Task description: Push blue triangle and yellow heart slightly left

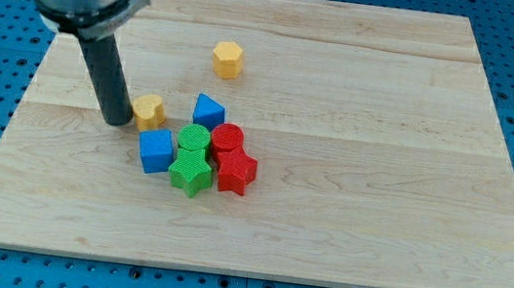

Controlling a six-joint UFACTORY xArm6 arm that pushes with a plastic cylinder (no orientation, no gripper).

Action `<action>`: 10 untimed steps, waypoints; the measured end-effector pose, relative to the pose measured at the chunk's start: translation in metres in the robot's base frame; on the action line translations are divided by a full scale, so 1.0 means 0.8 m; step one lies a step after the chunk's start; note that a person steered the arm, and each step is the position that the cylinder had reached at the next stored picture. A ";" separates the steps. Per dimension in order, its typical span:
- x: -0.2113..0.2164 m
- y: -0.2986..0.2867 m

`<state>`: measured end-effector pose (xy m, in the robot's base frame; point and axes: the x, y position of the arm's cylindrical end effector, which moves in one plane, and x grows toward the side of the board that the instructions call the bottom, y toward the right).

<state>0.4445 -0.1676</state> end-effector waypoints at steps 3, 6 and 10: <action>-0.039 0.050; -0.042 0.162; -0.032 0.226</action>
<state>0.4188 0.0134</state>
